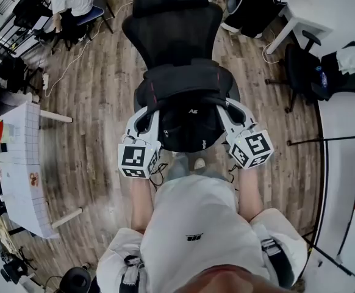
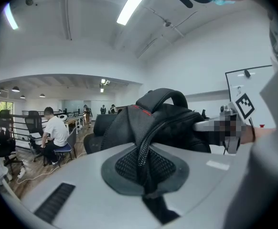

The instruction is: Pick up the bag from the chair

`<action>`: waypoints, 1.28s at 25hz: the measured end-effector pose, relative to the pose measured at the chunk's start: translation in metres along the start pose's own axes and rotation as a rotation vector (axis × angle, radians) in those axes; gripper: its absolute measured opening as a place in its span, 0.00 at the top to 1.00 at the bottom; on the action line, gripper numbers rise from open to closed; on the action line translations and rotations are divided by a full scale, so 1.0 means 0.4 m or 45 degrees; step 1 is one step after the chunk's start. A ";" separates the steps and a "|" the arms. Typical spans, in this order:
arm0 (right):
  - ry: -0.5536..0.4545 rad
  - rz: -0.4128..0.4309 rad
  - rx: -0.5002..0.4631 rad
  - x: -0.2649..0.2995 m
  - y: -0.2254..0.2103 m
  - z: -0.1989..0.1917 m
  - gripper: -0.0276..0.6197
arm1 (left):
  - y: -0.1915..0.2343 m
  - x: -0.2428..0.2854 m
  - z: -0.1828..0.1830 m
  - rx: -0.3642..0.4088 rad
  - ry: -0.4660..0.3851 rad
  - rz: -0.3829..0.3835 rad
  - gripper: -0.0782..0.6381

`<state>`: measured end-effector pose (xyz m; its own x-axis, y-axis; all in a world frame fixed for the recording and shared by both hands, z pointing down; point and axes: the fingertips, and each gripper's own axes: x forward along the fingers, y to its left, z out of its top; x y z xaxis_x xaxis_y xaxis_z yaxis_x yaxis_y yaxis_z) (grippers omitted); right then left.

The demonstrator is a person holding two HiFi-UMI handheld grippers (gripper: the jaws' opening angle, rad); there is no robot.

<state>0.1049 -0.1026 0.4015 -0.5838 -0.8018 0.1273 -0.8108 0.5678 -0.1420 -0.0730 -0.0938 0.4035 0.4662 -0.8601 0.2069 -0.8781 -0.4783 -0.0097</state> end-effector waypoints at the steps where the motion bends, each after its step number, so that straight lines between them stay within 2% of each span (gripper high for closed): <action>1: 0.001 0.015 -0.011 -0.015 0.007 0.002 0.90 | -0.014 -0.018 -0.001 -0.005 -0.001 0.017 0.87; 5: 0.012 0.062 -0.034 -0.075 0.033 0.003 0.90 | -0.069 -0.085 -0.009 -0.033 -0.003 0.067 0.87; 9: 0.029 0.080 -0.030 -0.127 0.068 -0.005 0.90 | -0.102 -0.141 -0.015 -0.052 -0.003 0.073 0.87; 21: 0.056 0.008 0.013 -0.241 0.165 -0.043 0.91 | -0.140 -0.246 -0.034 -0.080 -0.013 -0.033 0.87; 32: 0.028 -0.061 -0.021 -0.244 0.231 -0.023 0.91 | -0.109 -0.297 -0.021 -0.048 -0.045 -0.102 0.87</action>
<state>0.0866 0.0297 0.3851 -0.5452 -0.8238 0.1552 -0.8382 0.5323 -0.1192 -0.0911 0.0309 0.3876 0.5384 -0.8252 0.1706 -0.8408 -0.5397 0.0426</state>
